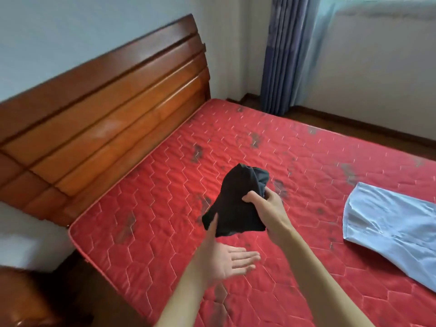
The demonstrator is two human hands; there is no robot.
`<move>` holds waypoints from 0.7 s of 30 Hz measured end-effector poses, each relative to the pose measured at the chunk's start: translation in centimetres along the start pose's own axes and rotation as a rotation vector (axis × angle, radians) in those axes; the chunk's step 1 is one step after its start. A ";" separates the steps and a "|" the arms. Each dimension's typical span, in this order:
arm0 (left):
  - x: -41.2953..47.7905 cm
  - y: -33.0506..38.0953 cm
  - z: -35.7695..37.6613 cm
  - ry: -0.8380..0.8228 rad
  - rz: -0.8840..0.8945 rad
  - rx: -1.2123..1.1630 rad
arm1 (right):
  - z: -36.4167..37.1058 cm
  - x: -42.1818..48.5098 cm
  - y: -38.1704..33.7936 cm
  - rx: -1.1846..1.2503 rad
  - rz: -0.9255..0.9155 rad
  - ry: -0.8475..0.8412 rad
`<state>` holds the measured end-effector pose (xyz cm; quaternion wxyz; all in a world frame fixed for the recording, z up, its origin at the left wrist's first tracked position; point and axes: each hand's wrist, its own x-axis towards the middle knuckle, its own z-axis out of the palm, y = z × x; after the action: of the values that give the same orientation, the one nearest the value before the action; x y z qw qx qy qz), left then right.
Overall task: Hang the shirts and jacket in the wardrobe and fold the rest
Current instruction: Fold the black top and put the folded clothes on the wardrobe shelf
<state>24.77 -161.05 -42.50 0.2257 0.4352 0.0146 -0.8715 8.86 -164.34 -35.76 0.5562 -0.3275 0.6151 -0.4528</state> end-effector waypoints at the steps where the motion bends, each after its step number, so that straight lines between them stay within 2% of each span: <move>1: -1.4 -0.4 1.6 -0.026 0.088 -0.076 | 0.1 -1.2 -1.4 0.015 -0.023 -0.008; 5: -6.6 0.0 6.1 0.051 0.613 -0.298 | 0.4 -5.6 -5.5 0.040 -0.081 -0.046; 8: -11.9 1.2 6.7 0.025 0.801 -0.292 | 0.9 -8.5 -7.6 0.066 -0.138 -0.080; 15: -23.5 2.6 4.5 0.029 0.987 -0.140 | 3.1 -15.5 -12.7 0.098 -0.247 -0.222; 21: -33.7 3.5 -0.3 -0.072 1.003 0.015 | 8.1 -20.0 -16.9 0.152 -0.307 -0.296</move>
<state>43.92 -151.25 -16.31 0.6140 0.3598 -0.2106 -0.6702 18.44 -154.12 -12.17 0.5880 -0.4376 0.4338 -0.5241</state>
